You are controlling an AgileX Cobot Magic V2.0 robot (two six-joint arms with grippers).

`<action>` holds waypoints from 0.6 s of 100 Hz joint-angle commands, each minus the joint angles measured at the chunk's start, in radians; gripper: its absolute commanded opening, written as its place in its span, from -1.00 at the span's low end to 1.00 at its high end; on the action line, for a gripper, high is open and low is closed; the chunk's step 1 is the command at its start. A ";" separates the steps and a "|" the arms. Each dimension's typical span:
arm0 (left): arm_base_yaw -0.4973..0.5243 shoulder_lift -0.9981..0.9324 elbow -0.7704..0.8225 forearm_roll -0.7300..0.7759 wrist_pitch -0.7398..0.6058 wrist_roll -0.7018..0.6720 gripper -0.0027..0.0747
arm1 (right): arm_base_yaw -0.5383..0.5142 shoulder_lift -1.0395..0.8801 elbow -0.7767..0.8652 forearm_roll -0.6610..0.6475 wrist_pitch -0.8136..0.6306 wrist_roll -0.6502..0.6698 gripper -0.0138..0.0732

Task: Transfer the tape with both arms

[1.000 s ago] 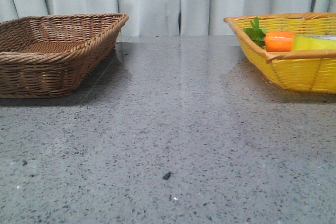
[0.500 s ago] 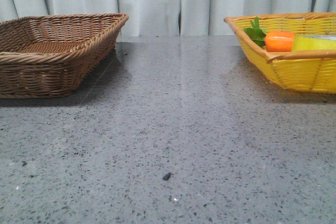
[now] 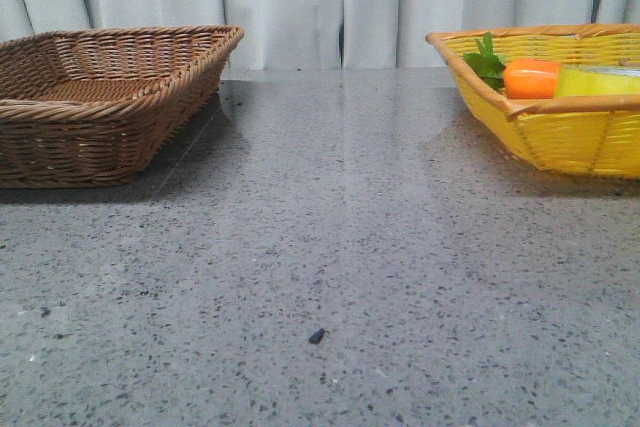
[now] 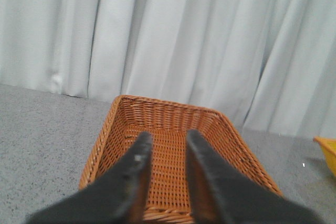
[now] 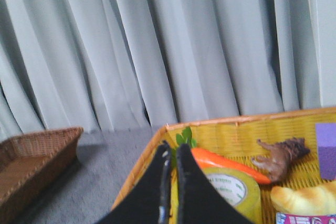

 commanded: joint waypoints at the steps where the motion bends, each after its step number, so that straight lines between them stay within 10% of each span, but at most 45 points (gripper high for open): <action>1: 0.003 0.120 -0.142 0.018 0.030 0.029 0.07 | -0.007 0.162 -0.164 -0.020 0.089 -0.008 -0.79; 28: -0.044 0.340 -0.341 0.004 0.154 0.207 0.01 | 0.069 0.629 -0.607 -0.020 0.517 -0.064 0.14; 60: -0.148 0.363 -0.333 -0.005 0.147 0.207 -0.04 | 0.118 1.036 -0.898 -0.038 0.782 -0.090 0.15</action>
